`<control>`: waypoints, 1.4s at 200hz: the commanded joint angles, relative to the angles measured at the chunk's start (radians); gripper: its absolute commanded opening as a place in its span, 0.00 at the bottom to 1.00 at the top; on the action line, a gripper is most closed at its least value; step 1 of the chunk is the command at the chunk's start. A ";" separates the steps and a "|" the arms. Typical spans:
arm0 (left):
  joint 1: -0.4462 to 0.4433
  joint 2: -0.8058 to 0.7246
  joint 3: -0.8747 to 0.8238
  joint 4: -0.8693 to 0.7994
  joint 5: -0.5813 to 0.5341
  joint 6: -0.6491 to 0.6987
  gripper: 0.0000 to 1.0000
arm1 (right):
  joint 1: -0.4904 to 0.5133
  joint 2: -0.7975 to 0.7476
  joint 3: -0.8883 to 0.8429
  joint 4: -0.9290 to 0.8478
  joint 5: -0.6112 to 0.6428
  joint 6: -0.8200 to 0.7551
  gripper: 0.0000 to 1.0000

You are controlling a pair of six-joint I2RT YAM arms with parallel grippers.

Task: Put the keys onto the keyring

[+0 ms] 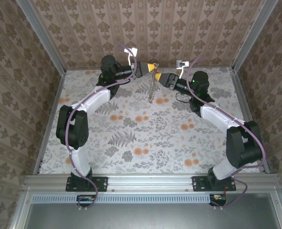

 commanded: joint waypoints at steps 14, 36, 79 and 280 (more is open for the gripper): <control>-0.005 -0.040 -0.002 0.130 -0.014 -0.067 0.00 | 0.026 -0.043 0.005 -0.075 0.071 -0.105 0.58; -0.005 -0.040 -0.007 0.139 -0.010 -0.075 0.00 | 0.028 -0.038 0.017 -0.106 0.092 -0.129 0.57; -0.005 -0.043 -0.014 0.150 -0.008 -0.081 0.00 | 0.027 -0.045 0.045 -0.182 0.140 -0.189 0.57; -0.005 -0.049 -0.023 0.155 -0.039 -0.081 0.00 | 0.053 -0.036 0.122 -0.271 0.071 -0.257 0.08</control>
